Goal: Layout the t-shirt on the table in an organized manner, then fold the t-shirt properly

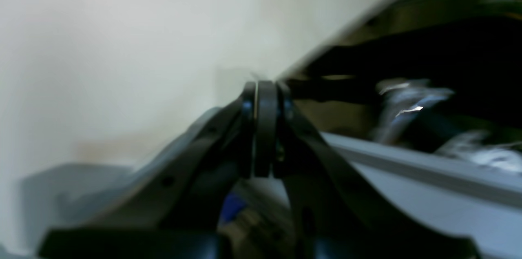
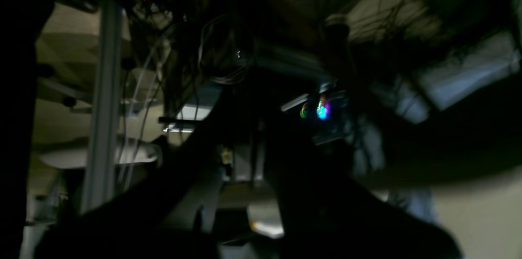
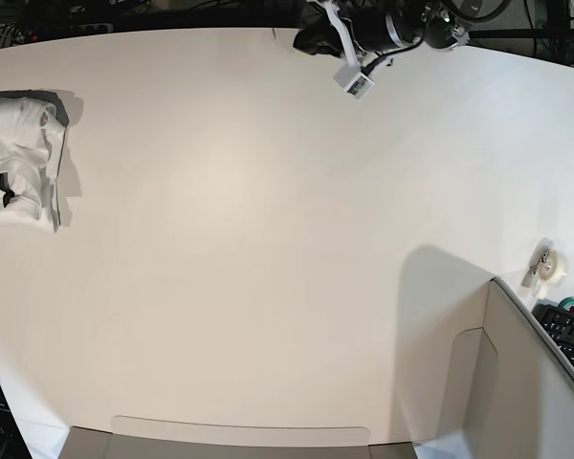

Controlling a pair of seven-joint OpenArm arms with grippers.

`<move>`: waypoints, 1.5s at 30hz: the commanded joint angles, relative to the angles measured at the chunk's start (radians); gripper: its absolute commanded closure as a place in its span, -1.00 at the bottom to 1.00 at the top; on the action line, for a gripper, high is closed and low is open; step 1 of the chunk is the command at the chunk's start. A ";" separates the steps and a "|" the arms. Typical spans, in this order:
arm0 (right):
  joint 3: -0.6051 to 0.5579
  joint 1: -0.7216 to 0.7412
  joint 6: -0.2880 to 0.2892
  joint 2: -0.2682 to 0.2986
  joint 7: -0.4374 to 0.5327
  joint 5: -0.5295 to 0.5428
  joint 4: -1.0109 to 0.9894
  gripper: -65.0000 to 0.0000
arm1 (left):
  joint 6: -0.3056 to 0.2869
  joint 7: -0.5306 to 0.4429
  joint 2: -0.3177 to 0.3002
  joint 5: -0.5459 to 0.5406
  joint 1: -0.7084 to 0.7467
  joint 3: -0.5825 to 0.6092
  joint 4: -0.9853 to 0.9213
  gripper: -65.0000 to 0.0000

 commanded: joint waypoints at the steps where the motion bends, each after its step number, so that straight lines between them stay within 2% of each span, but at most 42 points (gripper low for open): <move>1: -0.025 0.011 -0.009 -0.010 -0.015 0.004 -0.017 1.00 | -0.029 -0.001 -0.018 -0.005 0.024 0.022 0.018 1.00; 6: -0.115 0.126 -0.093 -0.039 -0.015 0.108 -0.143 1.00 | -0.025 -0.027 -0.053 -0.005 0.070 0.067 0.018 1.00; 9: -0.146 0.192 -0.119 -0.040 -0.015 0.208 -0.192 1.00 | -0.025 -0.027 -0.064 -0.002 0.078 0.059 0.016 1.00; 12: -0.192 0.240 -0.139 -0.036 -0.015 0.290 -0.202 1.00 | -0.023 -0.029 -0.099 0.048 0.076 0.057 0.016 1.00; 16: -0.229 0.264 -0.141 -0.042 -0.016 0.323 -0.202 1.00 | -0.023 -0.024 -0.099 0.097 0.070 0.013 0.013 1.00; 20: -0.230 0.264 -0.141 -0.060 -0.016 0.323 -0.202 1.00 | -0.025 -0.018 -0.096 0.097 0.052 -0.065 0.013 1.00; 28: -0.220 0.280 -0.141 -0.060 -0.016 0.335 -0.204 1.00 | -0.028 -0.017 -0.104 0.097 0.041 -0.185 0.012 1.00; 35: -0.161 0.344 -0.141 -0.060 -0.015 0.481 -0.204 1.00 | -0.029 -0.017 -0.153 0.097 0.156 -0.337 0.010 1.00; 45: -0.111 0.383 -0.141 -0.057 -0.010 0.619 -0.205 1.00 | -0.029 -0.026 -0.157 0.099 0.392 -0.486 -0.008 1.00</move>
